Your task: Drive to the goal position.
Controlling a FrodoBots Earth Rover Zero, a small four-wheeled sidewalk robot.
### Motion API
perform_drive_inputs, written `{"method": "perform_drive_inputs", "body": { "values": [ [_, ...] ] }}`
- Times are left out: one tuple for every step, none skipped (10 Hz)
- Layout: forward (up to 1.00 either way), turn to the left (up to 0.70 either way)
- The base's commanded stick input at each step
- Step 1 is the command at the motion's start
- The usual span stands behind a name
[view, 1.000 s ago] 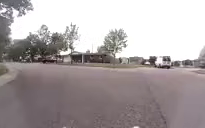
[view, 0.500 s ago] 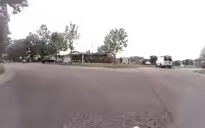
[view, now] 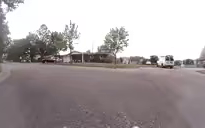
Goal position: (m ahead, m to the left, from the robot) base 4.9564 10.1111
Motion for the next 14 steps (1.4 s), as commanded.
{"method": "perform_drive_inputs", "body": {
  "values": [
    [0.70, 0.00],
    [0.70, 0.00],
    [0.70, 0.00],
    [0.70, 0.00],
    [0.70, 0.00],
    [0.70, 0.00],
    [0.70, 0.00],
    [0.70, 0.00],
    [0.70, 0.00],
    [0.70, 0.00],
    [0.70, 0.00],
    [0.70, 0.00],
    [0.70, 0.00],
    [0.70, 0.00]
  ]
}}
